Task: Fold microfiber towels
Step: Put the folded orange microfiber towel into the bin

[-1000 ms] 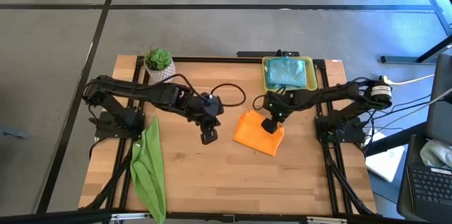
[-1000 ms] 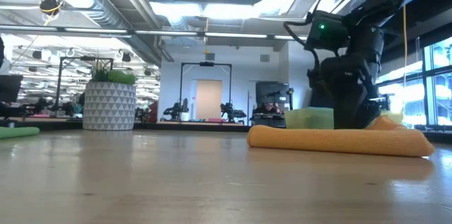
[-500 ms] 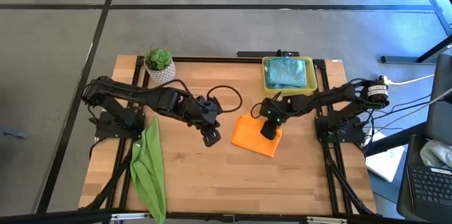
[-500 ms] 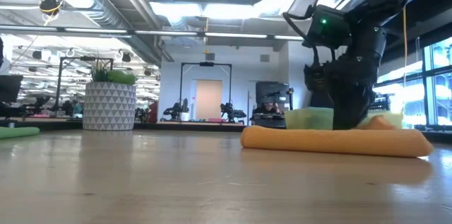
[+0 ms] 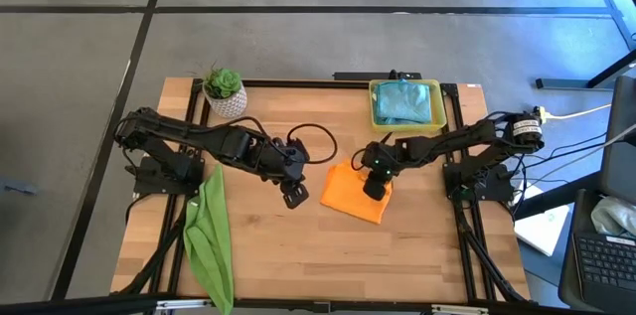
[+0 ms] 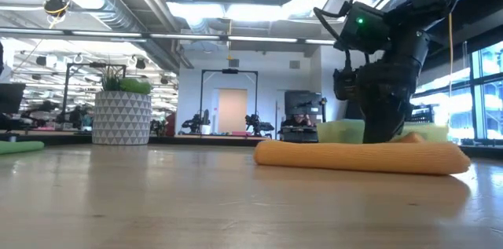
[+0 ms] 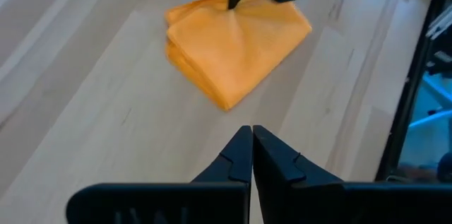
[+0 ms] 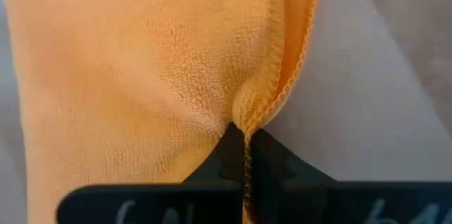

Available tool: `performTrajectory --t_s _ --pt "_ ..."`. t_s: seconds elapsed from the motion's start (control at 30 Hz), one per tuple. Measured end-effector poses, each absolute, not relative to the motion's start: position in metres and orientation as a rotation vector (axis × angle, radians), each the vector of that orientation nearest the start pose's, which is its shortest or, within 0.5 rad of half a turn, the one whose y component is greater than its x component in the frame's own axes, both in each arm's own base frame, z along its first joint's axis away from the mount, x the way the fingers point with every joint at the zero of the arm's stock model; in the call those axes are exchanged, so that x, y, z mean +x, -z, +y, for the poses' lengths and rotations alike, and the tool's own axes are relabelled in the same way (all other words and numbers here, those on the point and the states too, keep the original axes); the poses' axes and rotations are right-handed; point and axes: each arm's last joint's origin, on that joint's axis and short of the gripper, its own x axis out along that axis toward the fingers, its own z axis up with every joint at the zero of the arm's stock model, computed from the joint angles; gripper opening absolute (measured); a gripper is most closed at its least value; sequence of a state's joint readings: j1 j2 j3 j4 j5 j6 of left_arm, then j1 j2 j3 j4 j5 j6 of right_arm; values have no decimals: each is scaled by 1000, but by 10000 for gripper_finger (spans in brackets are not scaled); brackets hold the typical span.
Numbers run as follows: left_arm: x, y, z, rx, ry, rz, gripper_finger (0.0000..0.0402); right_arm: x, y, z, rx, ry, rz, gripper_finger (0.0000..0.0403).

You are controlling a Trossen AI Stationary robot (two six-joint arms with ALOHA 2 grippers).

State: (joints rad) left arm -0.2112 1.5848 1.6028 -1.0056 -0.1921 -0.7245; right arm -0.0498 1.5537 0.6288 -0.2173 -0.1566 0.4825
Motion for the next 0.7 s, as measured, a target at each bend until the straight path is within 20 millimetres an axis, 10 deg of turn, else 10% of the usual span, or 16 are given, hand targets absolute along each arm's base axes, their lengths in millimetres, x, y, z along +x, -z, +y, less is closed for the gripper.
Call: performTrajectory --t_s 0.37,0.7 --pt "305 -347 -70 -407 -352 1003 5 264 -210 -19 58 145 1217 6" --pt "303 -346 -74 -386 -357 1007 5 242 -244 -89 -185 266 1434 3"
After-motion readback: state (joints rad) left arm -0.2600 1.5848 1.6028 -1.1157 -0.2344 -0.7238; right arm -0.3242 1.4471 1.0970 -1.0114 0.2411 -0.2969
